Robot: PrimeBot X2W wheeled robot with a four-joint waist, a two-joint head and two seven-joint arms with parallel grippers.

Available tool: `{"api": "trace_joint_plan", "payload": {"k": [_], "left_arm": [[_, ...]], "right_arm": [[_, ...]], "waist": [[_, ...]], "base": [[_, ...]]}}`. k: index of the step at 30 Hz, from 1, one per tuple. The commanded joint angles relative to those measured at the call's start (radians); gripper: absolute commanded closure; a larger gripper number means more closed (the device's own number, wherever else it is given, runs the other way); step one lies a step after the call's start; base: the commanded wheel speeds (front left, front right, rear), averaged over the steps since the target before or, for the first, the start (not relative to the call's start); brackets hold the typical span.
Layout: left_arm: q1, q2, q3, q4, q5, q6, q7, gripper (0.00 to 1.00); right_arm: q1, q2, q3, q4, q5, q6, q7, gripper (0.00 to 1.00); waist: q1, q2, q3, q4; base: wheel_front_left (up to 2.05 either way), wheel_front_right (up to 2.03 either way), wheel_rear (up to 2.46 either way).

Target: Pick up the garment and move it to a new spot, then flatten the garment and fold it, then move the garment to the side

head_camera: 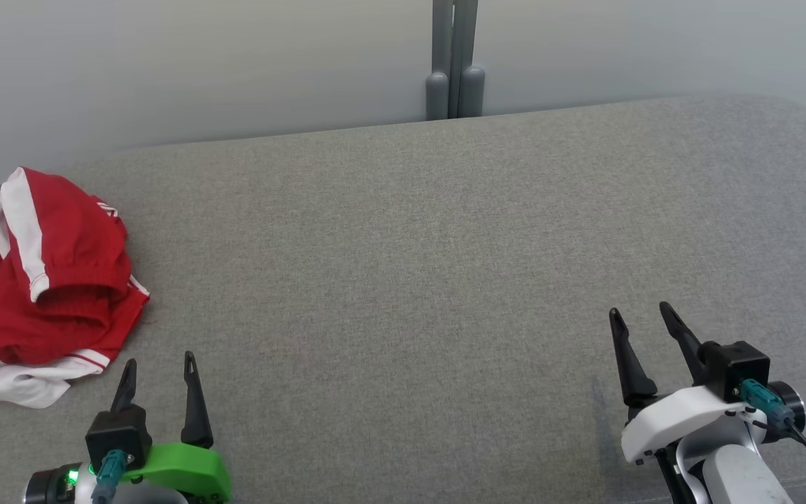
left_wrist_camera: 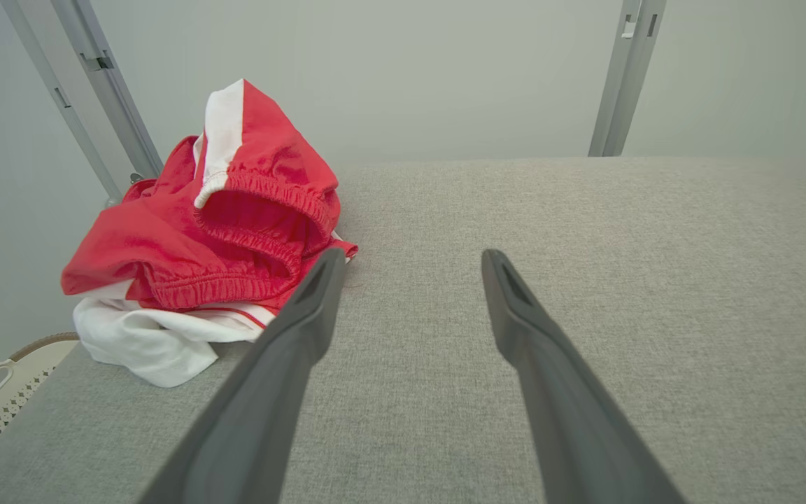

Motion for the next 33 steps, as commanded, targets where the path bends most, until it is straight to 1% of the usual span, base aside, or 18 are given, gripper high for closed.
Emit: {"api": "trace_joint_plan", "payload": {"k": [1, 9, 13, 25, 28, 30, 33], "left_arm": [[0.007, 0.004, 0.004, -0.002, 0.022, 0.007, -0.007, 0.0], [0.016, 0.002, 0.01, 0.008, 0.089, 0.004, -0.024, 0.0], [0.018, -0.002, 0.019, 0.006, 0.106, -0.005, -0.032, 0.0], [0.02, -0.013, 0.036, 0.008, 0.109, -0.031, -0.031, 0.0], [0.021, -0.015, 0.044, 0.017, 0.101, -0.028, -0.031, 0.0], [0.018, -0.017, 0.05, 0.025, 0.094, -0.024, -0.031, 0.0], [0.017, -0.021, 0.056, 0.038, 0.069, -0.041, -0.031, 0.0]], "right_arm": [[0.002, -0.001, -0.008, -0.004, -0.025, 0.0, -0.012, 0.0], [0.005, 0.006, -0.034, 0.002, -0.097, 0.0, -0.028, 0.0], [0.007, 0.009, -0.045, 0.011, -0.12, 0.0, -0.035, 0.0], [0.013, 0.012, -0.046, 0.003, -0.122, 0.0, -0.034, 0.0], [0.013, 0.009, -0.021, 0.002, -0.119, 0.0, -0.034, 0.0], [0.011, 0.007, -0.002, 0.001, -0.113, 0.0, -0.034, 0.0], [0.007, 0.007, 0.022, 0.005, -0.103, 0.0, -0.034, 0.0]], "waist": [[0.0, 0.0, 0.0, 0.0], [0.0, 0.0, 0.001, -0.004], [0.0, 0.0, 0.0, -0.006], [0.0, 0.0, -0.003, 0.004], [0.0, 0.0, 0.001, 0.028], [0.0, 0.0, 0.006, 0.063], [0.0, 0.0, 0.01, 0.145]], "base": [[0.0, 0.0, 0.0], [0.0, 0.0, 0.0], [0.0, 0.0, 0.0], [0.0, 0.0, 0.0], [0.0, 0.0, 0.0], [0.0, 0.0, 0.0], [0.0, 0.0, 0.0]]}}
